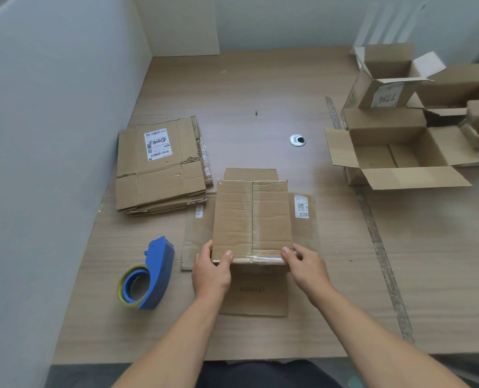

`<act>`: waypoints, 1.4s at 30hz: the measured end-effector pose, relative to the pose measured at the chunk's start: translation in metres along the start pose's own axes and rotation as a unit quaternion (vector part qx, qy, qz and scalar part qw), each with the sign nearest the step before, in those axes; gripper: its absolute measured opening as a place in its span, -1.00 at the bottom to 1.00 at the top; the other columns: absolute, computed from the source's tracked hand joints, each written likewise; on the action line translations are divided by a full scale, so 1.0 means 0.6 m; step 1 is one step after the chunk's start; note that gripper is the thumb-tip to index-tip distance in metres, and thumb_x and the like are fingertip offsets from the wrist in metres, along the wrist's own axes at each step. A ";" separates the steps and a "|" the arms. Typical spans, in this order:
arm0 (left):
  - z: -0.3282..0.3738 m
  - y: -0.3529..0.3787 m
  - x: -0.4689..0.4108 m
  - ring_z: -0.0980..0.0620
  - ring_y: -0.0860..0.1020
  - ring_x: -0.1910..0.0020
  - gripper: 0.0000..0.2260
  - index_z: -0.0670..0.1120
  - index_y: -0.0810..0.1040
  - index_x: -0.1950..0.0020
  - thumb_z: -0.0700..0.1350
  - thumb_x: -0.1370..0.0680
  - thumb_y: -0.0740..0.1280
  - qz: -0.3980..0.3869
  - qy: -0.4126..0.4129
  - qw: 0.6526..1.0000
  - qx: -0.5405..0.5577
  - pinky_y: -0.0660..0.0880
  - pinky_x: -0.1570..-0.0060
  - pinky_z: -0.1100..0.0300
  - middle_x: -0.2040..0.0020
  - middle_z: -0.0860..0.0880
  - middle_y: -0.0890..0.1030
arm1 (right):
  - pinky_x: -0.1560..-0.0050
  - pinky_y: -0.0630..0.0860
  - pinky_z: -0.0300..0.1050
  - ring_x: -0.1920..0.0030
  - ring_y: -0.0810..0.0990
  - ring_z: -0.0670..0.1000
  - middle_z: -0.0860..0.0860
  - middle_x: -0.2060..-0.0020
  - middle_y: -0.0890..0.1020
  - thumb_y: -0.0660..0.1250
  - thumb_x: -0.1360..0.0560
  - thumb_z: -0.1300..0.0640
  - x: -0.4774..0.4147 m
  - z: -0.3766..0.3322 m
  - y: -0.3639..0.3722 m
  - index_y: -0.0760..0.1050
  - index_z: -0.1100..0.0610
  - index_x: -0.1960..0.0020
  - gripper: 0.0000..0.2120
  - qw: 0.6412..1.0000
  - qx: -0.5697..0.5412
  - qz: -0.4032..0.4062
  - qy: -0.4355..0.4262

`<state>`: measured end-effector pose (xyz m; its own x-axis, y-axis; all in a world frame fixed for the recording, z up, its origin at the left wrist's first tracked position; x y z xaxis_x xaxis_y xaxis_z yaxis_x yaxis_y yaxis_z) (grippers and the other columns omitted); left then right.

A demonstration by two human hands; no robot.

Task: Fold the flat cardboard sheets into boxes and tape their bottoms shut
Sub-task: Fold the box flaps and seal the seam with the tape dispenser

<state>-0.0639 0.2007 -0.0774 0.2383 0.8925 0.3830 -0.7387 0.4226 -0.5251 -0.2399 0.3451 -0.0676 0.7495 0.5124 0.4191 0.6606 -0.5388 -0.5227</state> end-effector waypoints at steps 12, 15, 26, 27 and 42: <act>-0.021 -0.027 -0.010 0.07 0.47 -0.35 -0.66 0.09 0.47 -0.43 -0.06 -0.65 0.28 -0.065 -0.010 0.992 0.104 0.41 -0.40 -0.01 -0.37 0.07 0.51 | 0.19 0.41 -0.33 0.14 0.56 -0.11 -0.18 0.25 0.63 0.27 -0.61 -0.02 0.017 0.012 -0.008 0.58 -0.08 0.07 -0.86 0.999 -0.011 -0.034 -0.028; -0.030 -0.028 -0.019 0.07 0.50 -0.32 -0.69 0.17 0.51 -0.37 -0.05 -0.64 0.31 -0.097 -0.020 0.986 0.134 0.43 -0.39 -0.06 -0.35 0.09 0.53 | -0.06 0.44 -0.21 -0.16 0.59 -0.03 -0.04 -0.12 0.65 0.35 -0.54 -0.14 0.021 0.030 -0.009 0.55 0.06 -0.29 -0.59 0.998 0.009 -0.061 0.012; 0.061 -0.065 -0.056 -0.02 0.55 -0.21 -0.71 0.07 0.56 -0.35 -0.12 -0.64 0.29 -0.164 0.110 0.980 -0.029 0.46 -0.32 -0.09 -0.12 0.12 0.55 | -0.49 0.06 0.07 -0.53 0.03 0.14 0.10 -0.54 0.16 0.38 -0.48 -0.21 -0.035 -0.083 -0.117 0.19 -0.01 -0.56 -0.26 0.969 0.165 0.119 -0.142; 0.073 -0.067 -0.056 -0.02 0.56 -0.20 -0.71 0.04 0.59 -0.33 -0.15 -0.63 0.30 -0.174 0.130 0.975 -0.043 0.46 -0.32 -0.08 -0.08 0.13 0.56 | -0.49 0.07 0.06 -0.54 0.05 0.14 0.10 -0.54 0.19 0.37 -0.49 -0.21 -0.046 -0.089 -0.121 0.20 0.00 -0.56 -0.26 0.969 0.174 0.108 -0.139; 0.033 0.005 0.060 -0.07 0.16 -0.57 0.03 -0.08 -0.12 -0.64 0.18 -0.43 0.49 -0.090 0.020 0.994 -0.057 0.16 -0.52 0.05 -0.62 -0.09 0.09 | -0.27 0.44 0.04 -0.37 0.43 0.14 0.07 -0.37 0.48 0.35 -0.39 -0.37 0.015 -0.013 -0.028 0.29 0.08 -0.48 -0.18 0.992 0.123 0.008 0.038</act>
<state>-0.0701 0.2307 -0.0503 0.3873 0.8052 0.4490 -0.6053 0.5894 -0.5350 -0.2437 0.3534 -0.0493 0.7670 0.4486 0.4588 0.6254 -0.3625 -0.6910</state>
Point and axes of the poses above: each hand's wrist, its own x-axis away from the middle knuckle, its own y-axis out of the palm, z = x × y, the point moved 4 cm from there along -x, towards the middle knuckle
